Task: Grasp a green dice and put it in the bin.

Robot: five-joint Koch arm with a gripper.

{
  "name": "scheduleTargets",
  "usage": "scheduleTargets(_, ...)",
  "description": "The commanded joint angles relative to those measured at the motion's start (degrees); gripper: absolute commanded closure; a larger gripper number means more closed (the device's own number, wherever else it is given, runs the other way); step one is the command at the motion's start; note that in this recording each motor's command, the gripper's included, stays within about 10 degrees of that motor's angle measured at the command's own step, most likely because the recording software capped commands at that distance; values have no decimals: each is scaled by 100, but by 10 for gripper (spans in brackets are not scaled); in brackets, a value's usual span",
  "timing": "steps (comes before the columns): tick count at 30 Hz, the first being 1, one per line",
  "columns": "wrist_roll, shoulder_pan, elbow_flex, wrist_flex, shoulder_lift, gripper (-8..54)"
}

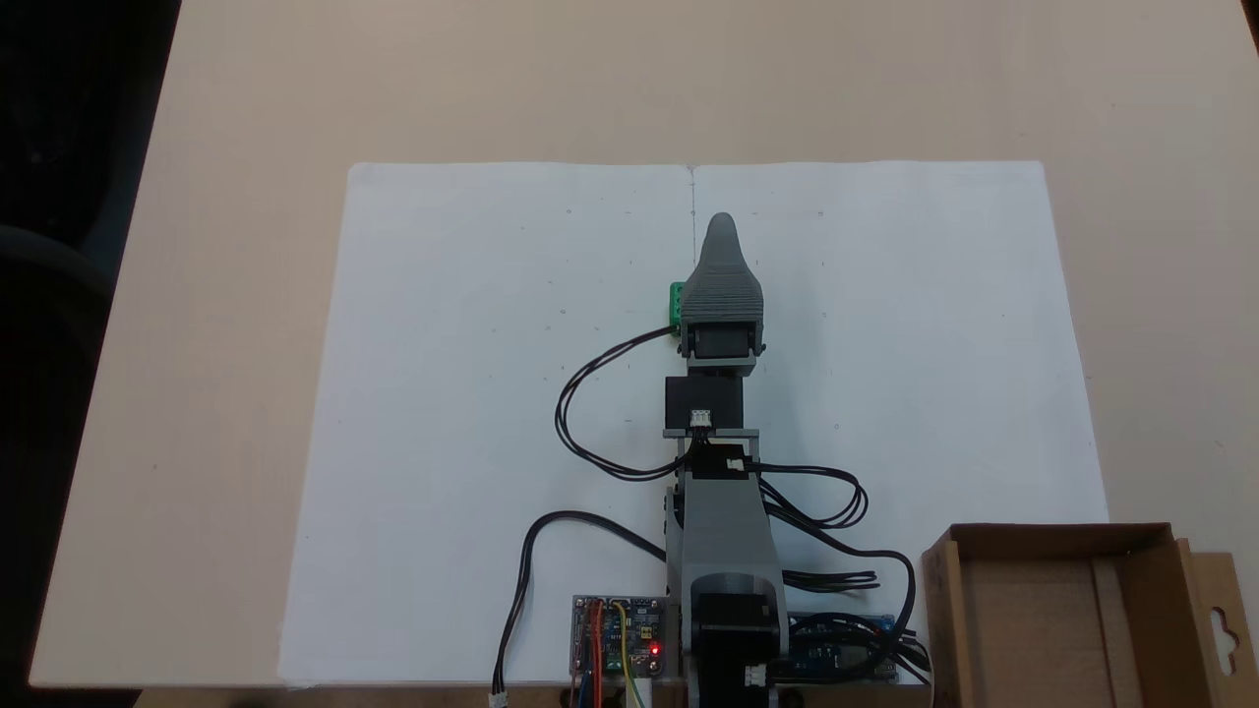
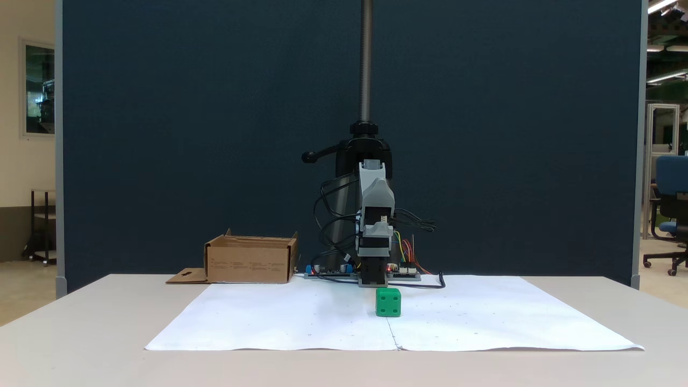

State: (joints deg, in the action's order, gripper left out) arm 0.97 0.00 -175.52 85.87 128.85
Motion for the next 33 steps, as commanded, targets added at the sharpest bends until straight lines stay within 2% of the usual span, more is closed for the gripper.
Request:
scheduleTargets(1,237,-413,-334,-914,650,33)
scheduleTargets(23,264,-422,-387,-633,677,11)
scheduleTargets(28,281,-404,-360,-624,677,41)
scheduleTargets(33,272,-202,149,-1336,677,42)
